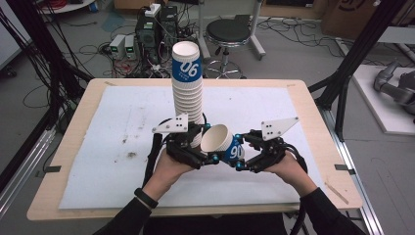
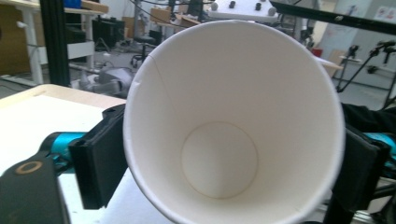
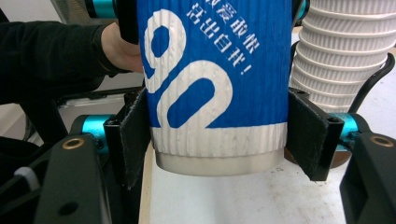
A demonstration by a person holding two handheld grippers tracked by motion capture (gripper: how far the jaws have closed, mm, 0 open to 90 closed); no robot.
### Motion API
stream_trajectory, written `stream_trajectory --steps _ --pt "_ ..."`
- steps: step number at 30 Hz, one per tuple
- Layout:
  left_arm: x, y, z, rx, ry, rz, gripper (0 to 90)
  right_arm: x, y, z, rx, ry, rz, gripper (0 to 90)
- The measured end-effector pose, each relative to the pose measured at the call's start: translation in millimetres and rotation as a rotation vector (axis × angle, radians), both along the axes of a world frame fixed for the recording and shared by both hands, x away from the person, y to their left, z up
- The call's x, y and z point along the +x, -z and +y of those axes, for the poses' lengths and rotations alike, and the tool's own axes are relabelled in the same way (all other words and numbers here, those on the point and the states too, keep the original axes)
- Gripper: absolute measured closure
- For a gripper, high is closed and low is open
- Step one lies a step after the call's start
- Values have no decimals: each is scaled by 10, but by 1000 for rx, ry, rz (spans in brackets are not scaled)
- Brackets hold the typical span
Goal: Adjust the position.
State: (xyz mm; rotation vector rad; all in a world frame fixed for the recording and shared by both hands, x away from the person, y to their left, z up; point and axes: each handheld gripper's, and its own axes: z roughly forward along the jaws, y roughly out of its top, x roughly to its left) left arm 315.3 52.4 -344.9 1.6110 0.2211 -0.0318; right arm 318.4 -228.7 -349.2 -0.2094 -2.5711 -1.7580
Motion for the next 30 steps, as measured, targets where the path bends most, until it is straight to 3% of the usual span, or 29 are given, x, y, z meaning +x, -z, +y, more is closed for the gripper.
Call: stream_trajectory --steps 5,8,15,17,19,21,23,28,30 --pt "-1 -12 7 23 2 -8 208 -2 29 31 -19 -5 3 295" --pt "0 -38 27 39 4 -10 215 -11 27 38 -41 12 2 239" --pt "-24 -129 11 157 -2 -53 218 -57 8 110 -79 22 -18 211" --pt "-37 -134 -13 164 8 -54 219 -69 39 161 -96 21 -22 218" --pt "-53 -138 -27 163 10 -57 219 -71 75 205 -113 8 -28 303" --pt "-61 -133 -34 141 4 -64 206 -69 95 213 -97 0 -22 305" --pt "-67 -120 -34 93 -4 -59 179 -62 97 195 -67 -4 -20 306" --pt "-63 -96 -36 -8 13 -18 158 -37 108 140 20 -10 5 308" --pt "-60 -92 -42 -22 11 -13 158 -47 120 148 37 -10 7 308"
